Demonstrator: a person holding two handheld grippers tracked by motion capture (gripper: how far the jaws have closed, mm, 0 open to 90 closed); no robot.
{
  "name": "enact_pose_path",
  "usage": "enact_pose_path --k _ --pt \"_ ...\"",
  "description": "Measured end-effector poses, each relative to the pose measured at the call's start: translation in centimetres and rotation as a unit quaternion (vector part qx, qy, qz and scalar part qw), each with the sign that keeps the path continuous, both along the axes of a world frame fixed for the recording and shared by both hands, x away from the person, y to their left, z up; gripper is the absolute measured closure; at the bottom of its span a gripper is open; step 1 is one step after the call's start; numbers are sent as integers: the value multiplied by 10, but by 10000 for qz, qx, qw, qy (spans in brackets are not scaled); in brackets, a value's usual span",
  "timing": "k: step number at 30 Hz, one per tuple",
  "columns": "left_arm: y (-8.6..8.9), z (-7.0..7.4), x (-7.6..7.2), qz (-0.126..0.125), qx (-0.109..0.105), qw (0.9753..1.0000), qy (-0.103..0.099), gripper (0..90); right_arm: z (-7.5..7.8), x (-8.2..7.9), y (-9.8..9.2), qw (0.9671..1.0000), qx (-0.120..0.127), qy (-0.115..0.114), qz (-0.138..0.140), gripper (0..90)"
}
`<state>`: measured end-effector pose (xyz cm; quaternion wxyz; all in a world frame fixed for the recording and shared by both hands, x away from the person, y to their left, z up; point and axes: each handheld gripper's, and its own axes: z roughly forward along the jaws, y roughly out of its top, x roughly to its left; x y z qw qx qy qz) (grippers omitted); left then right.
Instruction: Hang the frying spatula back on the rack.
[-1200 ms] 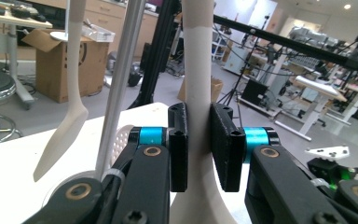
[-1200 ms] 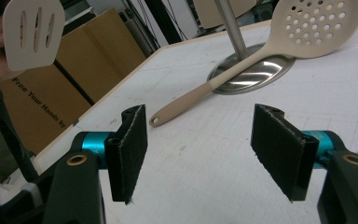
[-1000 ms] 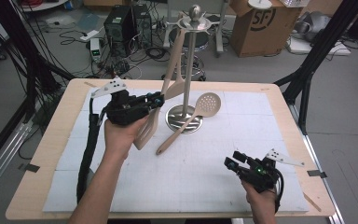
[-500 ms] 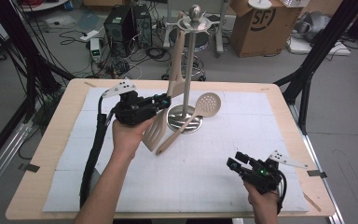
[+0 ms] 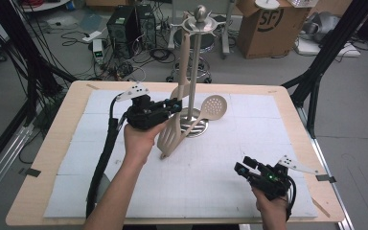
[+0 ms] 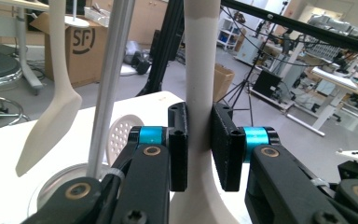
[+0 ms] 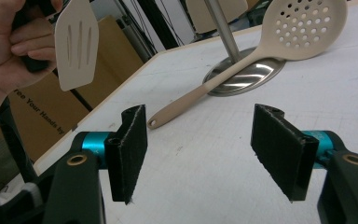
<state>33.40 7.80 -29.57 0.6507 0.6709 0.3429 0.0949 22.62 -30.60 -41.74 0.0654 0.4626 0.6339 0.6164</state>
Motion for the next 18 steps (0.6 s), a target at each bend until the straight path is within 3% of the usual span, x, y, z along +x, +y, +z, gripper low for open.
enact_pose_path --k 5,8,13,18 --pt "0 -3 4 -111 -138 9998 88 765 0 -2 -3 10000 27 -4 -35 359" --pt "0 -5 7 -157 -203 9995 165 636 1 -3 -5 10000 38 -10 -61 359" --pt "1 -6 9 -271 -388 9987 166 618 0 -3 -3 10000 -8 -4 -40 359" --pt "5 -6 9 -204 -389 9988 204 576 0 -3 -3 10000 1 11 -35 359"
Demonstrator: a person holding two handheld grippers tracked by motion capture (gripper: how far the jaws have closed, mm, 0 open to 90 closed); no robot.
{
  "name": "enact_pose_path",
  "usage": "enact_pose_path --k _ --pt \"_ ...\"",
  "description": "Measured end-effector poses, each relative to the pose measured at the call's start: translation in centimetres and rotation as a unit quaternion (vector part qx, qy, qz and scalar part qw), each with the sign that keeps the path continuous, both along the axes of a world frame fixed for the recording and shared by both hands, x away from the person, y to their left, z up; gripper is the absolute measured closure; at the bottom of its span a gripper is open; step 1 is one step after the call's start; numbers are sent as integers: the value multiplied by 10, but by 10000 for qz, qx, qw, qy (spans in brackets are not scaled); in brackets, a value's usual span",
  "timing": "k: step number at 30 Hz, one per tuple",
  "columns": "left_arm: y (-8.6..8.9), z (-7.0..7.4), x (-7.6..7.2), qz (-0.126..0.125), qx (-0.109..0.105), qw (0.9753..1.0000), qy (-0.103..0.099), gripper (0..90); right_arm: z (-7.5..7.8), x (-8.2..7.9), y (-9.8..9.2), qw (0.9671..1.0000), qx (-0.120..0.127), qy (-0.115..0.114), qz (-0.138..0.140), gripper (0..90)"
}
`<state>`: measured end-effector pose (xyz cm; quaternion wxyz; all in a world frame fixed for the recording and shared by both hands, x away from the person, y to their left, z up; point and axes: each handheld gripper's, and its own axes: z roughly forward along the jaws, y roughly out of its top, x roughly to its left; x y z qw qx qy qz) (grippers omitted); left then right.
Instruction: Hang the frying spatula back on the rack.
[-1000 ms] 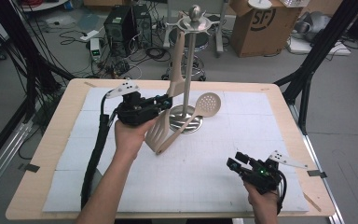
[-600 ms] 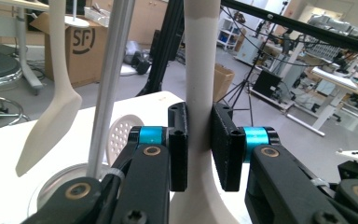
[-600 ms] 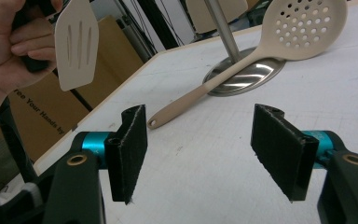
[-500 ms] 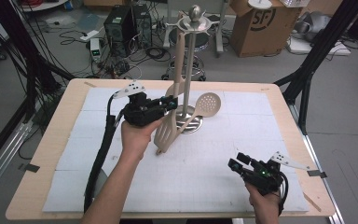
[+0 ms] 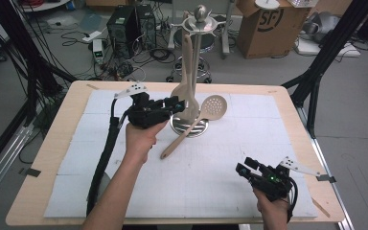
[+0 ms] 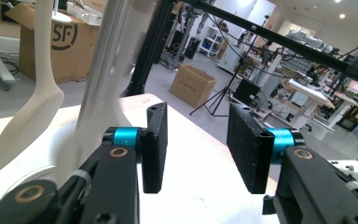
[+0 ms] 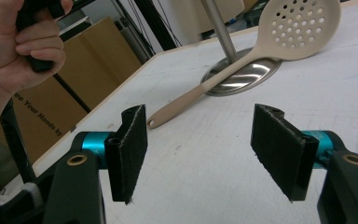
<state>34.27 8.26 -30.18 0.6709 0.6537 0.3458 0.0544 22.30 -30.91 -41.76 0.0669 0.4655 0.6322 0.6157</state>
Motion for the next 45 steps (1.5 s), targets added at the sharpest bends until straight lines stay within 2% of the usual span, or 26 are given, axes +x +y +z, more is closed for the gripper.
enact_pose_path --k 4,7,12,17,22,27,29,33,37,41,45 --pt "6 -1 -4 -90 -137 9999 -36 549 0 1 1 10000 -10 -5 14 360" --pt "11 -4 -5 -143 -238 9996 -21 474 0 1 1 10000 -5 9 23 359" --pt "22 -7 -10 -180 -364 9991 -145 360 -1 2 3 10000 -27 -11 19 360" --pt "36 -12 -17 -104 -417 9987 -282 332 -1 3 5 10000 -45 -7 48 359" --pt "53 -21 -26 -50 -521 9983 -270 333 -2 4 7 10000 -55 -10 52 359" --pt "70 -33 -39 -22 -522 9982 -310 336 -3 4 9 9999 -78 8 71 359" --pt "77 -39 -47 -34 -403 9983 -408 336 -3 4 9 9999 -92 20 66 359" --pt "87 -47 -55 -44 -334 9984 -465 333 -3 5 10 9999 -86 53 66 359" --pt "94 -54 -59 19 -318 9987 -397 333 -3 6 13 9999 -108 46 84 359" --pt "98 -59 -66 14 -148 9989 -439 332 -3 6 14 9999 -123 51 93 359" --pt "102 -64 -73 -5 -195 9986 -491 332 -4 6 14 9998 -134 75 100 359"
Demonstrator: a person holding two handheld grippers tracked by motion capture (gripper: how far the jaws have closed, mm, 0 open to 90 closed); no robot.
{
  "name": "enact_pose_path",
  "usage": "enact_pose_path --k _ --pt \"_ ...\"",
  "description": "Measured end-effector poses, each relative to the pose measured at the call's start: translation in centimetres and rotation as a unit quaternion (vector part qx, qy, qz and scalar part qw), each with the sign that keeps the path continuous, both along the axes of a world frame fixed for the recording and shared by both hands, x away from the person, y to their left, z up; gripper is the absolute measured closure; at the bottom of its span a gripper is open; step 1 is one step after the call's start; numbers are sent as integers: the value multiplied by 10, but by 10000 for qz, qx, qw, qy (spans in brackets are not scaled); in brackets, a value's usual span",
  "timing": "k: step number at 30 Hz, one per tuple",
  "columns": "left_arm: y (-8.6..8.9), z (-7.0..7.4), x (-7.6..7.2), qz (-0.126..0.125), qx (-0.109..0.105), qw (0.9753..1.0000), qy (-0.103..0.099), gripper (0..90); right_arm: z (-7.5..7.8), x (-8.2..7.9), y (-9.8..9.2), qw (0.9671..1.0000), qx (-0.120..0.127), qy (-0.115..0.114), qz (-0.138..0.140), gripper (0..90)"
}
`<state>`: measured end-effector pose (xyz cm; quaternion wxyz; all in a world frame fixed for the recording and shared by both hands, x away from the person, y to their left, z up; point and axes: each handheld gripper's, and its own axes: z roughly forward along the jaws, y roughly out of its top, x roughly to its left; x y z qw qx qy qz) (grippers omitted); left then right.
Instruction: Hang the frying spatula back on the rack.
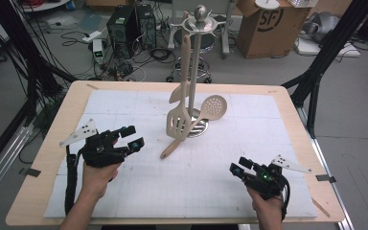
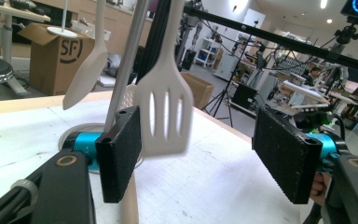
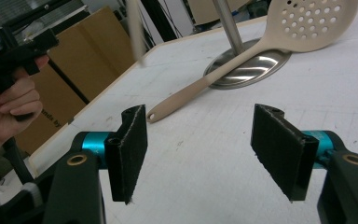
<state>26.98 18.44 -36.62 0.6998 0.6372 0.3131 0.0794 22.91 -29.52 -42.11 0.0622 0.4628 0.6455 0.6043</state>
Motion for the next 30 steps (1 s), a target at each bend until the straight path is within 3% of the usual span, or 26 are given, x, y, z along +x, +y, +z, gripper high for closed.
enact_pose_path --k 6,8,13,22,30 --pt "10 -18 -5 134 -77 9997 162 329 0 0 0 10000 4 -11 -8 359" --pt "13 -22 -6 203 11 9997 150 328 0 0 -1 10000 -16 -19 -23 359" --pt "18 -24 -6 305 216 9990 225 324 1 3 -5 9999 44 -28 -130 347" --pt "25 -37 -9 459 228 9974 500 322 2 5 -8 9997 59 -75 -217 347" --pt "27 -41 -12 468 338 9967 571 324 4 4 -8 9997 56 -104 -223 347"
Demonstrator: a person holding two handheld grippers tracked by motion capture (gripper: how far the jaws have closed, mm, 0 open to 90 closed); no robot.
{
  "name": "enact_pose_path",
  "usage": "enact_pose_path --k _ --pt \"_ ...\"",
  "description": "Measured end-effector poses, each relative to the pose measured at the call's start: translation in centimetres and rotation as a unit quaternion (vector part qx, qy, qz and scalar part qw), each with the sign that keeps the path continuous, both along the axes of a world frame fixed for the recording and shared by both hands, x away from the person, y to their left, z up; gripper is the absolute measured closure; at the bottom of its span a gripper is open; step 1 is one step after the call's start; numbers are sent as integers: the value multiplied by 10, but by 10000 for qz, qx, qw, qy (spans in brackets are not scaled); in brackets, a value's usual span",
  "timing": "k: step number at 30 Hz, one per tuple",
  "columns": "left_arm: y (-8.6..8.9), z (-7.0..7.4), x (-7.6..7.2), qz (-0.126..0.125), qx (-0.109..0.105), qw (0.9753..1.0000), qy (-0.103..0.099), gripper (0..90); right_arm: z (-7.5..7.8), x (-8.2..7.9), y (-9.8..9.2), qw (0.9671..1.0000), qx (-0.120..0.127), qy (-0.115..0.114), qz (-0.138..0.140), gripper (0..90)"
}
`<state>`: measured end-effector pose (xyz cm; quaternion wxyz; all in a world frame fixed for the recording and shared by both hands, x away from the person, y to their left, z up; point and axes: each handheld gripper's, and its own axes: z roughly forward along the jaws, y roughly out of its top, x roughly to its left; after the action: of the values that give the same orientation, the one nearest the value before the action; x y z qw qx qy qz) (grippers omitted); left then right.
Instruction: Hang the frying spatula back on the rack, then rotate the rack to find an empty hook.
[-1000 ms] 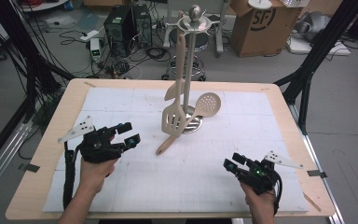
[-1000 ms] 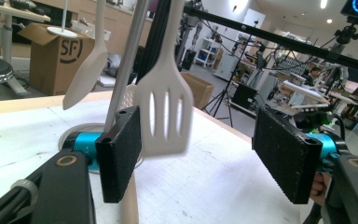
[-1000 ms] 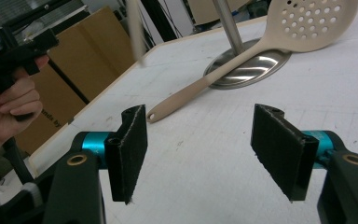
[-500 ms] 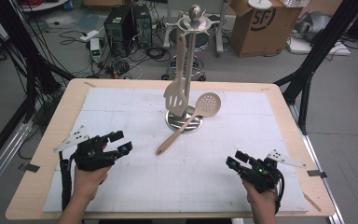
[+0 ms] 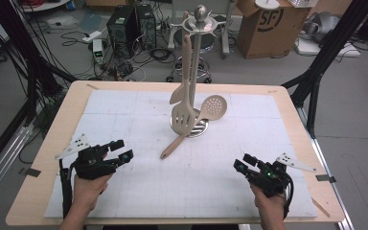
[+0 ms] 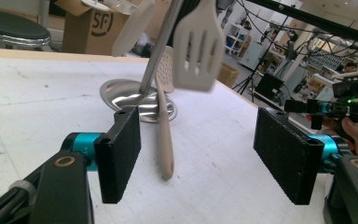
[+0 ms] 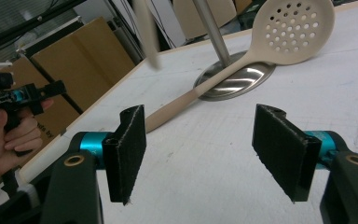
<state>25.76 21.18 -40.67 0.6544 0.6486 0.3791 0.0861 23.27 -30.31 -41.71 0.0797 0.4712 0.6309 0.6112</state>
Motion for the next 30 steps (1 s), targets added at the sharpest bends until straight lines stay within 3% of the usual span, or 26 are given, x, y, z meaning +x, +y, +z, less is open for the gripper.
enact_pose_path --k 10,17,24,27,30 --pt "6 -4 -8 71 1 10000 46 324 23 14 0 9991 340 -245 -46 348" --pt "6 -7 -8 19 61 10000 43 324 36 23 10 9988 365 -327 32 385" --pt "7 -8 -11 21 33 10000 23 323 66 37 21 9974 360 -622 79 568" --pt "8 -9 -11 47 14 10000 40 323 79 47 27 9962 473 -716 180 650" --pt "8 -9 -11 56 35 10000 19 323 92 56 33 9958 395 -811 170 722"
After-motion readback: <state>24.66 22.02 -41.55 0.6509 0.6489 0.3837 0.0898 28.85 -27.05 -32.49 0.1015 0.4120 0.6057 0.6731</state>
